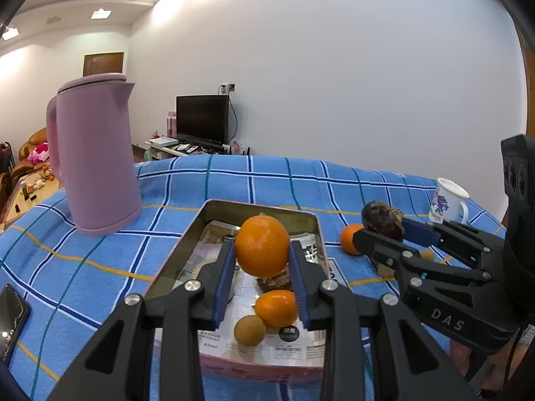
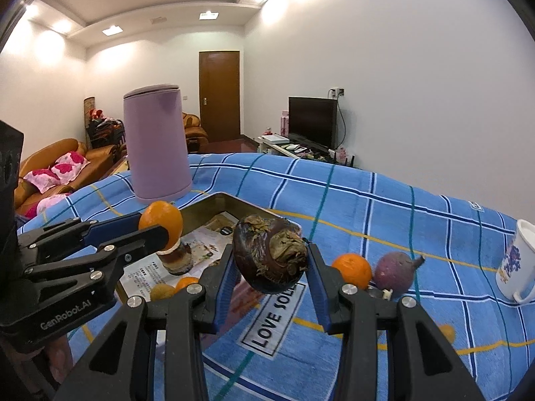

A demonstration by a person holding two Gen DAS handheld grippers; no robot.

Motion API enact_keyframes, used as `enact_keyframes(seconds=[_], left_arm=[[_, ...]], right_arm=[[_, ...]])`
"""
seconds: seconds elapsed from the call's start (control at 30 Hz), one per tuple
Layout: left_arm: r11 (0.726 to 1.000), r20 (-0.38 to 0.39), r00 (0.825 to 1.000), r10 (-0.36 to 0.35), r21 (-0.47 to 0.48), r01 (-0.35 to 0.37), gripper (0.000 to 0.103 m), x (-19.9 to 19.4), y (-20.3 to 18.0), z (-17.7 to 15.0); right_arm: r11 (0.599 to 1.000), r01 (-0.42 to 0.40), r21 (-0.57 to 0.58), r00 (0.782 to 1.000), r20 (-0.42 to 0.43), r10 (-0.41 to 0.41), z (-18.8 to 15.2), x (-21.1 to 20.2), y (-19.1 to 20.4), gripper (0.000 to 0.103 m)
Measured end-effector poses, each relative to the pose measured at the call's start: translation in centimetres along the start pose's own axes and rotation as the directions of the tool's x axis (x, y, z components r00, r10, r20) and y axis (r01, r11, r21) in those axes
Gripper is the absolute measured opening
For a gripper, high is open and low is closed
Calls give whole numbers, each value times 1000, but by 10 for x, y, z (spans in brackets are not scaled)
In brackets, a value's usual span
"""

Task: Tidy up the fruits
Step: 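Carry the brown fruit over the tin with the right tool while the left tool carries the mandarin there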

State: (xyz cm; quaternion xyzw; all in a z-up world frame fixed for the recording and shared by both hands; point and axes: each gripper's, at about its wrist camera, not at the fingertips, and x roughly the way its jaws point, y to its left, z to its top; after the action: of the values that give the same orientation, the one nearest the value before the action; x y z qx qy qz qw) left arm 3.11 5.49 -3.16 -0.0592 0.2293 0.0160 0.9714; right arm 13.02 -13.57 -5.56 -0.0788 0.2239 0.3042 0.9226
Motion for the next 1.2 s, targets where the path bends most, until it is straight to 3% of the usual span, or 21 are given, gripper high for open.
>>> enact_keyframes(seconds=[0.77,1.2], left_arm=[[997,-30,998,61,-49,-62,34,2,46,1],[998,-80,996,43,-49,-47,34,15,48,-4]], right_arm=[[998,-45,-42,998,-35,44,7,26,27,43],[995,-69,-66,996,-64,65,7,43,41,43]])
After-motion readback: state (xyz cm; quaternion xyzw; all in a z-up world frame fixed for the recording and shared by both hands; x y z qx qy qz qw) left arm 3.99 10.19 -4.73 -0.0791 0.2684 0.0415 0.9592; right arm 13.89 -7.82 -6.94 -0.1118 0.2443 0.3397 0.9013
